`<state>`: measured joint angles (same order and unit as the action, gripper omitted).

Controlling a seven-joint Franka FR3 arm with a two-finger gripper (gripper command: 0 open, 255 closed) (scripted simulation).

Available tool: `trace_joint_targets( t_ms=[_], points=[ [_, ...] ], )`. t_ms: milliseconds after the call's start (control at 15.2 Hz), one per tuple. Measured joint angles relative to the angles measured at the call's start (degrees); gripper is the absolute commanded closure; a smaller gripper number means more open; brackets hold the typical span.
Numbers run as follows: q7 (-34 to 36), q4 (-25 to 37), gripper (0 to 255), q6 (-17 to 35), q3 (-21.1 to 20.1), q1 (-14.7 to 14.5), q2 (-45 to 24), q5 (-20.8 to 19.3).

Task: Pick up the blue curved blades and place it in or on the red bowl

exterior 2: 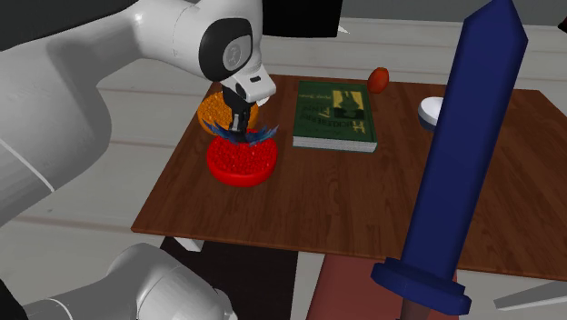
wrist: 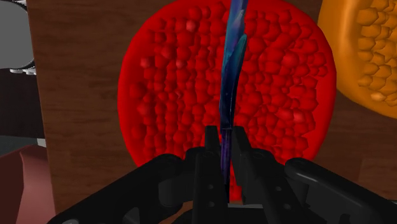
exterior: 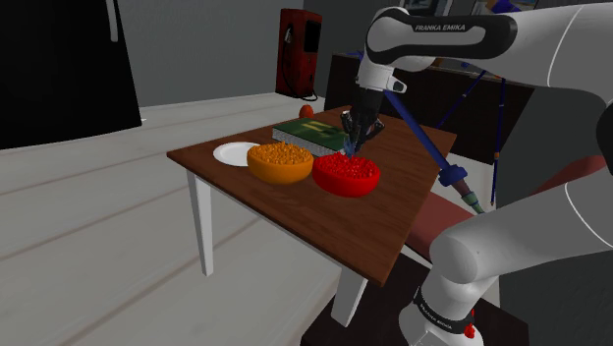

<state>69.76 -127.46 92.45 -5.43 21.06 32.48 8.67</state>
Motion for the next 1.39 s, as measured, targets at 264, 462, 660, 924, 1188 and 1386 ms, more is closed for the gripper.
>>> trace_joint_targets(
  t_ms=[264,462,660,924,1188,1386],
  points=[
    [0.0,-0.1,255,0.1,0.0,0.0,0.0,0.0],
    [0.0,-0.1,0,0.1,0.0,0.0,0.0,0.0],
    [0.0,-0.1,0,0.1,0.0,0.0,0.0,0.0],
    [0.3,5.1,0,-3.8,0.3,0.1,-1.2,-0.2],
    [0.2,8.5,0,-6.6,0.7,0.3,-1.8,-0.5],
    [0.2,8.7,0,-6.8,0.7,0.3,-1.9,-0.5]
  ],
)
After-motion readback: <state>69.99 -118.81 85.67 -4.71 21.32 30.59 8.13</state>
